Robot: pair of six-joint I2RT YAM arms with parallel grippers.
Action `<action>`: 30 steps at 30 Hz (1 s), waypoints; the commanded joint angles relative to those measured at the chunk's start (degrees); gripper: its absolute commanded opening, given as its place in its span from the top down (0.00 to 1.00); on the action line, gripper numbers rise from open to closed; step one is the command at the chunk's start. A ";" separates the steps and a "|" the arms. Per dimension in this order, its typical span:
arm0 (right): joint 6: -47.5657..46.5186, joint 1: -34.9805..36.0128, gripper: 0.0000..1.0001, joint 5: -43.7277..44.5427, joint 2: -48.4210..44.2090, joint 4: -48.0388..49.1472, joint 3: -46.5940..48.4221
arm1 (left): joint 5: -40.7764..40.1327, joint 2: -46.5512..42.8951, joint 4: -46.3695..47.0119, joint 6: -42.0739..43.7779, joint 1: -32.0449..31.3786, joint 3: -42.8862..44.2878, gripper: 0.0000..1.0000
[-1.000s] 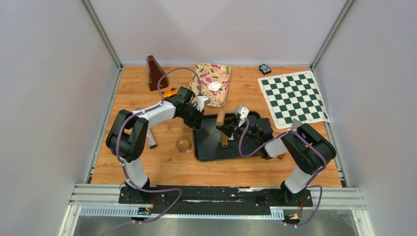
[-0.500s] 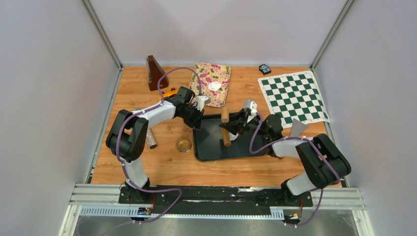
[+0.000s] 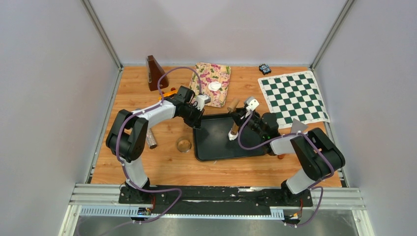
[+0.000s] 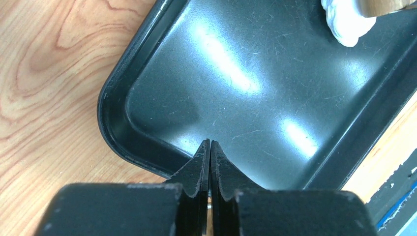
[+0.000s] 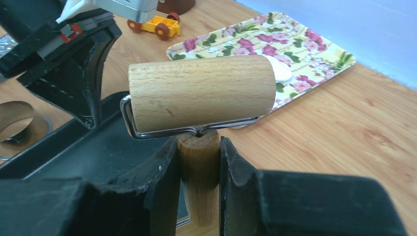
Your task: Roll out the dumpling wrappers from the dough
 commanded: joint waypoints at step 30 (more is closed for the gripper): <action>-5.24 7.50 1.00 2.39 2.44 -5.45 5.26 | 0.01 -0.22 -0.06 0.88 -0.48 1.96 1.00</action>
